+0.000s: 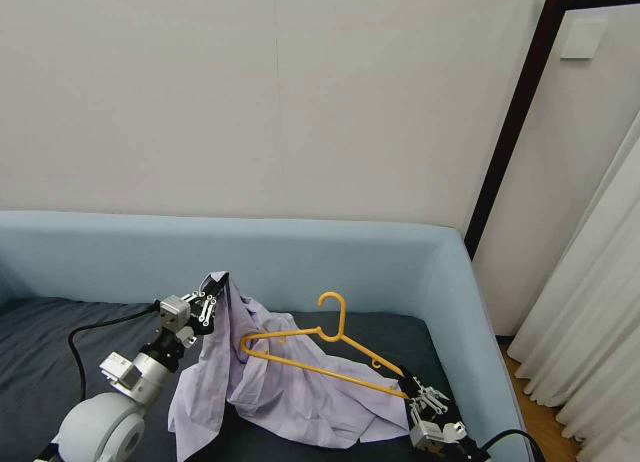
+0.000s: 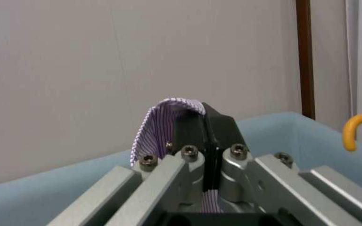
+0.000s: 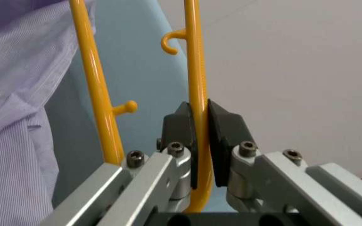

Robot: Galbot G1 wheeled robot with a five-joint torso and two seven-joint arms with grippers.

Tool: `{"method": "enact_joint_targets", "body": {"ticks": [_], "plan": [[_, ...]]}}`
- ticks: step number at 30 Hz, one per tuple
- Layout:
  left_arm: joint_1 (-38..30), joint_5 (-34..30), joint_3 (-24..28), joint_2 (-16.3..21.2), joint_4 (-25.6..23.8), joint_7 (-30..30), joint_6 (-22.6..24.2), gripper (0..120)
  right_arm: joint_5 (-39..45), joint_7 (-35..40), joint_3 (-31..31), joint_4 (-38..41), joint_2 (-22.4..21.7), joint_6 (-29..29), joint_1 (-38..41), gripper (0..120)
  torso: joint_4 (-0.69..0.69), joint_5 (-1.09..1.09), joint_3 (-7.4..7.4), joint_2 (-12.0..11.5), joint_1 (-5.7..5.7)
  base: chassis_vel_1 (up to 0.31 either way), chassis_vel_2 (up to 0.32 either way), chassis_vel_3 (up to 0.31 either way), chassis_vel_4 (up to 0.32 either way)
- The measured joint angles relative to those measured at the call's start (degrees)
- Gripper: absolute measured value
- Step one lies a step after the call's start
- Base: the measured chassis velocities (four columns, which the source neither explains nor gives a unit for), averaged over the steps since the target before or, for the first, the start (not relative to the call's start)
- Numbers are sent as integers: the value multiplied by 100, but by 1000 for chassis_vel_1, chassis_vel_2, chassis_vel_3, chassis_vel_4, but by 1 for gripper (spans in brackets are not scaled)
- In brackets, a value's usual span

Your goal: Pick up the clothes from the sofa and hang them on the clothes hanger.

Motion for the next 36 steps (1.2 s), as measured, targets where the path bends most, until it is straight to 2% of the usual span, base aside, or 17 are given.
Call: {"method": "enact_joint_targets", "body": {"ticks": [7,13,20,28,36], "plan": [[151,301,174,-240,-105,76,-159,0,100,-16,-142,23,-16,-166,234,5,0,0,0,0,0,0,0,0,0],[443,701,354,-366,-385,147,-337,0,445,-72,-309,149,-256,-390,648,5,1,-1,0,0,0,0,0,0,0],[735,1077,538,-638,-601,465,-641,0,1257,-113,-646,345,-458,-672,1053,5,0,0,1,0,0,0,0,0,0],[817,1127,679,-838,-481,1112,-904,0,1322,-251,-1103,218,-402,-1159,1342,5,0,-1,0,0,0,0,0,0,0],[831,1139,746,-1034,-423,1473,-1028,0,1051,-296,-1449,-301,-117,-1170,1680,5,0,0,1,0,1,0,0,0,0]]}}
